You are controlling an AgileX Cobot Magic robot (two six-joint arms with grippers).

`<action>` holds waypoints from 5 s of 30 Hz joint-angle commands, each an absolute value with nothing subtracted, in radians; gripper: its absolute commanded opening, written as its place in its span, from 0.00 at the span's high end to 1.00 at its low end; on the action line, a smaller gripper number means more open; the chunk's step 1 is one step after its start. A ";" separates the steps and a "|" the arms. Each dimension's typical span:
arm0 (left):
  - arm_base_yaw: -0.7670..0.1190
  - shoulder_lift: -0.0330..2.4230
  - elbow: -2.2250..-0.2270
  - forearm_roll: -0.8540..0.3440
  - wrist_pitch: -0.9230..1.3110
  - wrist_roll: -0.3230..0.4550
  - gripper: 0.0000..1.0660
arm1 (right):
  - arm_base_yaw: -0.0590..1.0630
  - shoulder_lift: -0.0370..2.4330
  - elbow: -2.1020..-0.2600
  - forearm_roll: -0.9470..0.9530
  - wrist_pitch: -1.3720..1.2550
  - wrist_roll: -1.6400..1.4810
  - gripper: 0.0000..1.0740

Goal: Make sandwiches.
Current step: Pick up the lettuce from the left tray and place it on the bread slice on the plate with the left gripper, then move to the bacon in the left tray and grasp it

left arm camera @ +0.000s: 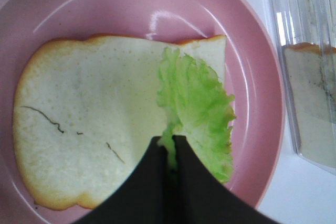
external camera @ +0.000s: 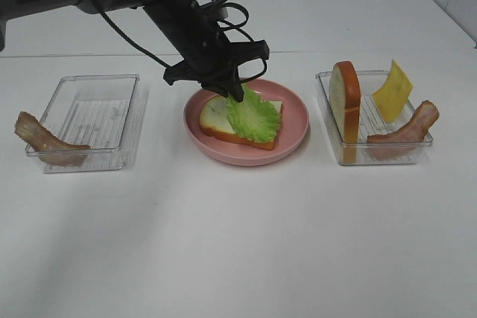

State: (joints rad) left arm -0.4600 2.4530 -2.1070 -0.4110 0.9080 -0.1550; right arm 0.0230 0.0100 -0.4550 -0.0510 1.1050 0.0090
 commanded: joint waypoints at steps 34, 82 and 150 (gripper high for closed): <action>-0.466 2.441 -2.462 -0.126 1.317 -0.166 0.04 | 0.017 0.013 -0.452 -0.051 1.100 0.000 0.23; -0.029 1.884 -1.452 -0.018 1.065 -0.090 0.04 | 0.017 0.013 -0.452 -0.051 1.100 0.000 0.23; -0.030 2.059 -1.463 -0.115 0.895 -0.099 1.00 | 0.017 0.013 -0.452 -0.051 1.100 0.000 0.23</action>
